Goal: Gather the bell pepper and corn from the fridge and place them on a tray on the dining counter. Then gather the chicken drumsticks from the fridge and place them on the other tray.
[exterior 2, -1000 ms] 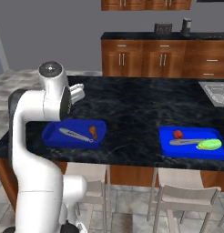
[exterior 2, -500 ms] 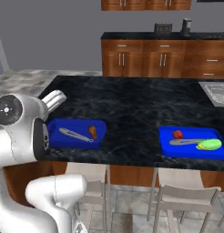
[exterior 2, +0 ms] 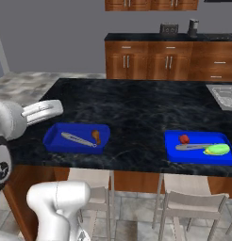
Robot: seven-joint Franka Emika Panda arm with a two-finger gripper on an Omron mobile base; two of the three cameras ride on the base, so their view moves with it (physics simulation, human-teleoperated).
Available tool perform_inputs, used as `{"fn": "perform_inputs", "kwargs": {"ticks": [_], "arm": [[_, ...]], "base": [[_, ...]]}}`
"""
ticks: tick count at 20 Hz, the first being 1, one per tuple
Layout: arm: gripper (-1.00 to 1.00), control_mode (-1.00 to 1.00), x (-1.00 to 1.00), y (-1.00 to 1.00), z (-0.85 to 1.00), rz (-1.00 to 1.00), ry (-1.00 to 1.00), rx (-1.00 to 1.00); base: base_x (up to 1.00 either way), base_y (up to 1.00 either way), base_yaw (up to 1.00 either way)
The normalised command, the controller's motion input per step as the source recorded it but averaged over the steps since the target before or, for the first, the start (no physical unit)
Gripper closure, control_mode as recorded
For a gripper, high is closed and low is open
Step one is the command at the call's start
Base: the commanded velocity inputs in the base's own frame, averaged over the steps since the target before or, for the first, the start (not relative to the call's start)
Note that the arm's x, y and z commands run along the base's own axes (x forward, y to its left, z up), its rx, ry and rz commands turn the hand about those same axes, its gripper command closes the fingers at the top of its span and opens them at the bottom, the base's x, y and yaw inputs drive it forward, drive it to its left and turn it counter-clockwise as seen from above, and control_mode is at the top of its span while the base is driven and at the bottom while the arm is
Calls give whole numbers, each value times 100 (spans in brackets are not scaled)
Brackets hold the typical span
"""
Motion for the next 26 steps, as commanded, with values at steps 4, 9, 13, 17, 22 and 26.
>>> {"fn": "perform_inputs", "kwargs": {"ticks": [4, 9, 13, 17, 22, 26], "arm": [[-100, -100, -68, -31, 47, -59, 0, 26], [-100, -100, -78, -42, 36, -55, 1, 33], [-100, -100, -77, -54, 18, -32, 1, 48], [-100, -100, -36, -21, 0, -40, -9, 54], [-100, -100, 26, 0, -29, -5, 0, 61], [-100, -100, 91, 0, -66, 22, 0, 42]], "base": [[0, 0, 0], [0, 0, 0], [0, 0, 0], [0, 0, 0], [0, 0, 0], [0, 0, 0]]}}
